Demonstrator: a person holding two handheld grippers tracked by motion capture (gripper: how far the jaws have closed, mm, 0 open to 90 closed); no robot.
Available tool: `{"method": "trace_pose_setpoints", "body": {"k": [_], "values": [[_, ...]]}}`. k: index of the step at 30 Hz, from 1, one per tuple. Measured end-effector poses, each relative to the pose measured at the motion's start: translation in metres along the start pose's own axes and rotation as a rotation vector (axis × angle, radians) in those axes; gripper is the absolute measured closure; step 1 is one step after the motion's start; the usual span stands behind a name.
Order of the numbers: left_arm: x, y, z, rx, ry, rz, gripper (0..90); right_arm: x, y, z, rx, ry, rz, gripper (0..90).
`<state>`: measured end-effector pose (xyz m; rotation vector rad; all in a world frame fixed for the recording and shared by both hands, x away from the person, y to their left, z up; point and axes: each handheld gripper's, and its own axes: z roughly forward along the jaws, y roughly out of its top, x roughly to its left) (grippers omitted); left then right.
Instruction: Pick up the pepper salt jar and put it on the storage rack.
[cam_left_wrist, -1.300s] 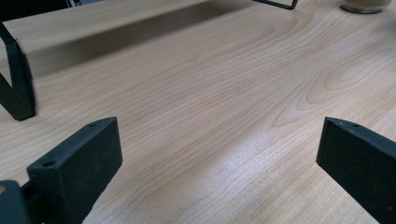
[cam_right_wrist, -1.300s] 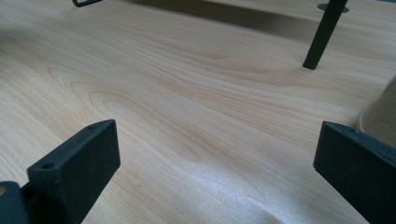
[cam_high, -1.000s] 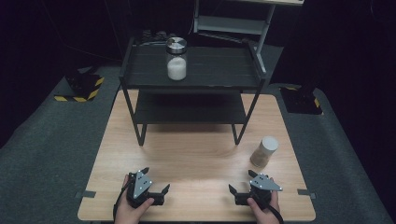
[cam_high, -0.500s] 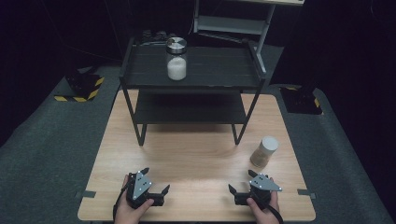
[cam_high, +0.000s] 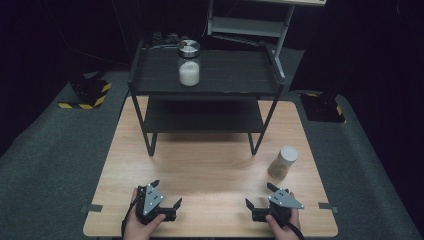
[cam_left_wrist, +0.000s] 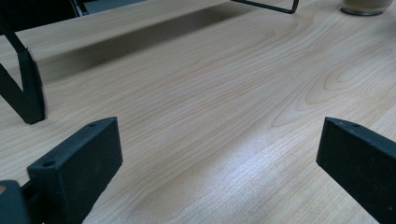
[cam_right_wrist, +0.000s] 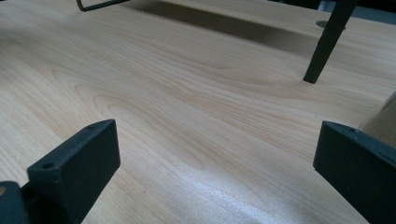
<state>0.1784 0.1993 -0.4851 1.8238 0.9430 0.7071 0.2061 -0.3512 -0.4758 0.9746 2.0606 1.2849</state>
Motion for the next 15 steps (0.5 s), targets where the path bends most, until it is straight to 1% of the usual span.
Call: {"method": "trace_pose_setpoints", "body": {"k": [3,7,12,15], "values": [[-0.001,0.000,0.000,-0.001,0.003,0.003,0.7,0.001,0.000,-0.002,-0.012,0.003,-0.004,0.6],[-0.002,0.000,0.000,0.000,0.000,0.022,0.7,0.006,0.001,-0.010,-0.049,-0.018,0.006,0.5],[-0.001,0.000,0.000,-0.002,0.000,0.008,0.7,0.008,0.001,-0.018,-0.079,-0.040,0.014,0.5],[-0.001,-0.001,-0.001,-0.005,-0.001,0.008,0.7,0.009,0.001,-0.022,-0.089,-0.053,0.013,0.5]]}}
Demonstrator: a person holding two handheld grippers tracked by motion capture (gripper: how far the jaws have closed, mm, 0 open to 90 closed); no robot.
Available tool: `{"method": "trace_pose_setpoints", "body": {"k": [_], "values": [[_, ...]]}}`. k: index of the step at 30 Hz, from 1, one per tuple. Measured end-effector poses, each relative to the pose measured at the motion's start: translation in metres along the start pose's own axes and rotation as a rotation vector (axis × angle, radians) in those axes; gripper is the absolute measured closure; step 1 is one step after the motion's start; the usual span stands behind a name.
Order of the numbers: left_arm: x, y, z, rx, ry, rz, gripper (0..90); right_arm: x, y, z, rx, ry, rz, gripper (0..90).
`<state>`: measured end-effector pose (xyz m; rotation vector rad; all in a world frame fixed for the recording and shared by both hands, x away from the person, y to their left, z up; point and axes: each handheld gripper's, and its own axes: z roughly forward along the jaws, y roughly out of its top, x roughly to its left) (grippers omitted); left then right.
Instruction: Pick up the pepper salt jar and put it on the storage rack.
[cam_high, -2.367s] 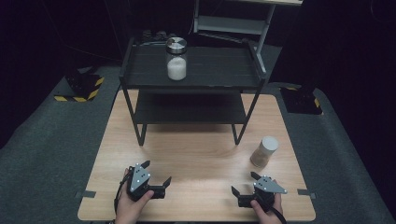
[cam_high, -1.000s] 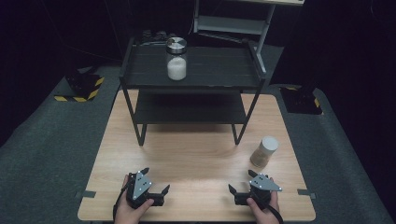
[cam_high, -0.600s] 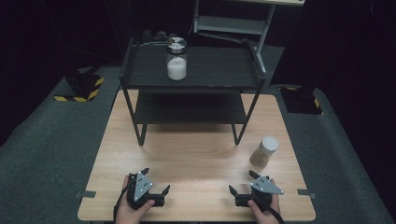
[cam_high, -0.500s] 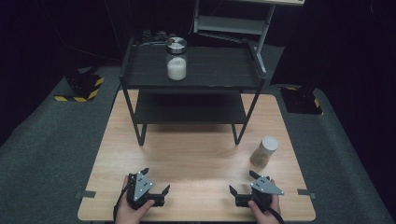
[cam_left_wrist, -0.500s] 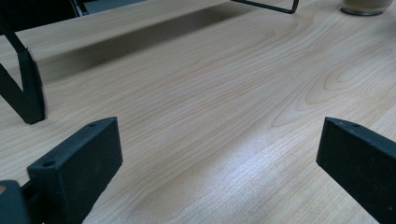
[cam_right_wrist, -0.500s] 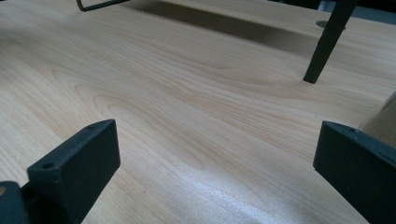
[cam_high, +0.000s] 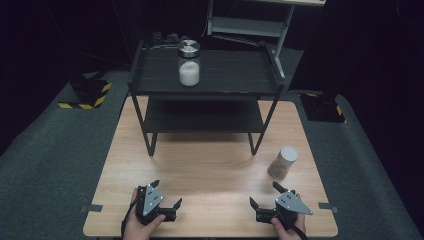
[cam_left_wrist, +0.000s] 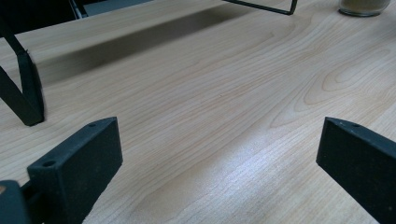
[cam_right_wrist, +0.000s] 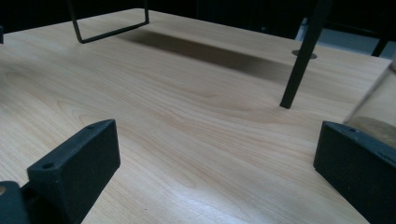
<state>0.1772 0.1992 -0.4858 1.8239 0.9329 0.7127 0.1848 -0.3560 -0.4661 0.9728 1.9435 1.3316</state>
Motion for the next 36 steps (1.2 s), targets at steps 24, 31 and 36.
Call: {"method": "trace_pose_setpoints", "body": {"k": [24,31,36], "values": [[0.008,0.005,0.005,0.022,-0.015,-0.009,0.7,-0.009,-0.004,-0.015,-0.035,-0.189,0.085,0.3],[0.009,0.005,0.004,0.026,-0.032,0.008,0.7,-0.011,0.001,-0.011,-0.021,-0.226,0.100,0.4],[0.013,0.004,0.003,0.020,-0.043,-0.020,0.7,-0.014,0.003,-0.006,-0.022,-0.236,0.106,0.4]]}}
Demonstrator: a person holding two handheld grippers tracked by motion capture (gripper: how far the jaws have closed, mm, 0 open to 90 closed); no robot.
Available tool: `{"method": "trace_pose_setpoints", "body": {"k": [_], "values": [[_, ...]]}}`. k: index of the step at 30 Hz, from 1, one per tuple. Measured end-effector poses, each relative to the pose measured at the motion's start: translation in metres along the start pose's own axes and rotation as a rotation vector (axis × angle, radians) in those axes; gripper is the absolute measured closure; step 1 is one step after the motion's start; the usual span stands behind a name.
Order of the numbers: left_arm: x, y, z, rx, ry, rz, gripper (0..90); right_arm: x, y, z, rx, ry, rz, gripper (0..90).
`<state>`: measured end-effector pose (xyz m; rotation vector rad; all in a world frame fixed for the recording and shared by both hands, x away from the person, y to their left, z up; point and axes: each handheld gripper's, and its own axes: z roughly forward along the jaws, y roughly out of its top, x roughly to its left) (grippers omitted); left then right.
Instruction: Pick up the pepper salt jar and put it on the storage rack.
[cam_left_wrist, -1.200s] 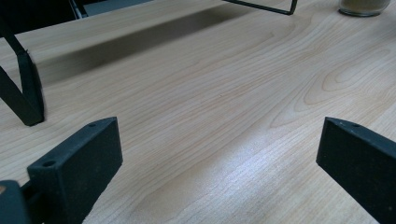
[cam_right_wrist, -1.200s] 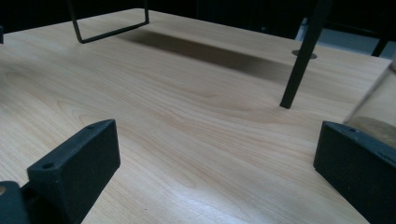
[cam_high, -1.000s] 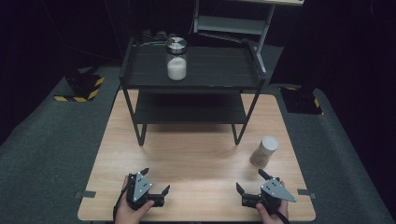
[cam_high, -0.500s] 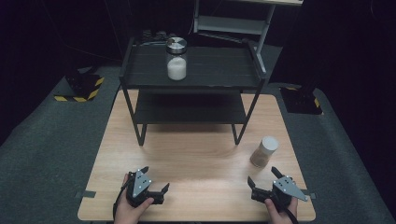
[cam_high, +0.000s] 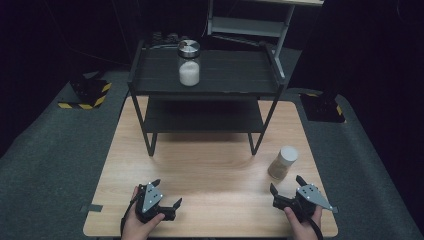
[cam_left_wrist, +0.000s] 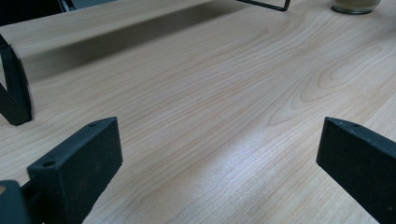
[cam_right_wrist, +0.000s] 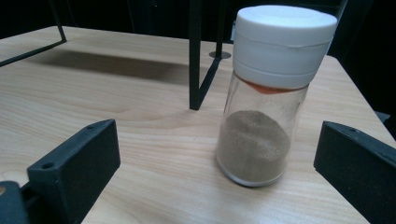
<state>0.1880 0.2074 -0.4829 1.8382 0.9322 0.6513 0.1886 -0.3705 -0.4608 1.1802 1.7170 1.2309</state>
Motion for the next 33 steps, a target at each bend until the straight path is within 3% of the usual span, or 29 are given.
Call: {"method": "trace_pose_setpoints", "body": {"k": [11,33], "values": [[-0.002,0.000,-0.001,0.004,-0.002,0.024,0.7,-0.005,0.008,0.015,0.012,-0.034,0.002,0.3],[-0.002,0.001,-0.001,0.005,-0.007,0.029,0.7,-0.020,0.027,0.049,0.013,-0.060,0.014,0.4]]}}
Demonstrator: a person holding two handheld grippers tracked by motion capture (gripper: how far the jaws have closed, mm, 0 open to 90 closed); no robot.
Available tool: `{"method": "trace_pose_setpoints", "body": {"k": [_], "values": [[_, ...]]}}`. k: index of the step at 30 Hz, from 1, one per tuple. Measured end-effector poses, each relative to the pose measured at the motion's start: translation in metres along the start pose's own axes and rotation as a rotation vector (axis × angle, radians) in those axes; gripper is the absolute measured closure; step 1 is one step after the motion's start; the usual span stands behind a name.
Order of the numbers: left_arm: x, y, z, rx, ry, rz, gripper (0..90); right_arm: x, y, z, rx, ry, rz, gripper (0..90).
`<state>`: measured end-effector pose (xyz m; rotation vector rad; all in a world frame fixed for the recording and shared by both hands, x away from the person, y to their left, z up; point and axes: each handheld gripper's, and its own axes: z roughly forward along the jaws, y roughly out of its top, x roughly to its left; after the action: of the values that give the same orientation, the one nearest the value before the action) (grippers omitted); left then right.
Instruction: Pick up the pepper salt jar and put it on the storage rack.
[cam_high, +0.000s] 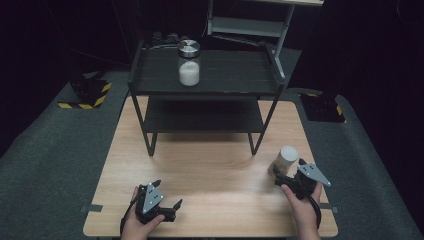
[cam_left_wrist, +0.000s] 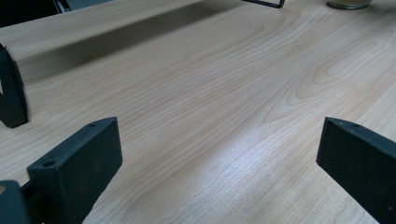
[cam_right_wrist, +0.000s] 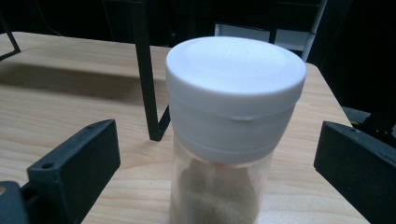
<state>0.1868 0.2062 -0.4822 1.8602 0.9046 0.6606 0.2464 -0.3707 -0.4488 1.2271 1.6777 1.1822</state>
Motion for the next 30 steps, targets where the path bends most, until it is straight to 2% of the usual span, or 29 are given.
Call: {"method": "trace_pose_setpoints", "body": {"k": [9,18,30], "values": [[0.001,-0.001,0.000,-0.006,-0.002,-0.007,0.7,-0.004,0.003,0.008,-0.009,0.001,0.024,2.9],[0.002,-0.002,-0.001,-0.009,-0.010,-0.003,0.7,-0.003,0.003,0.010,-0.028,0.004,0.023,19.1],[0.001,-0.002,-0.001,-0.009,-0.005,-0.004,0.7,-0.007,-0.006,0.011,-0.068,0.009,0.077,32.4]]}}
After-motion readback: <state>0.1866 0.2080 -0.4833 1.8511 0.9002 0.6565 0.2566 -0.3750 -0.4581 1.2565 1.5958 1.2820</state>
